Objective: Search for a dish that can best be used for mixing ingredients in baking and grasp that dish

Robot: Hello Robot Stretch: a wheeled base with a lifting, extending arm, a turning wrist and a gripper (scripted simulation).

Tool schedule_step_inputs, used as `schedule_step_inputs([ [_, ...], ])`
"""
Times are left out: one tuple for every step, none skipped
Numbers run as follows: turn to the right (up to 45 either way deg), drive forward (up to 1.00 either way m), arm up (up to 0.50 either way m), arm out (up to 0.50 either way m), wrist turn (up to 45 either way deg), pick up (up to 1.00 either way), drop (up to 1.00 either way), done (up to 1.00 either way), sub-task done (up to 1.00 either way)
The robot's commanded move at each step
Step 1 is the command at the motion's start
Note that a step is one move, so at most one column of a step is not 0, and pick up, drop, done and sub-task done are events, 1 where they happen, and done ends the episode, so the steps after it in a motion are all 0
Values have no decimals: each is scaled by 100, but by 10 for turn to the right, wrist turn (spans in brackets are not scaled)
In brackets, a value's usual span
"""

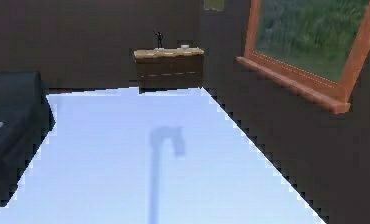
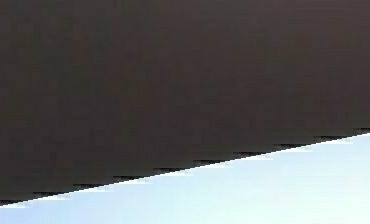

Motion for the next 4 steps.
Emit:
schedule_step_inputs([
  [0, 100, 0, 0, 0, 0, 0, 0, 0],
  [-30, 0, 0, 0, 0, 0, 0, 0, 0],
  [0, 100, 0, 0, 0, 0, 0, 0, 0],
  [0, 85, 0, 0, 0, 0, 0, 0, 0],
])
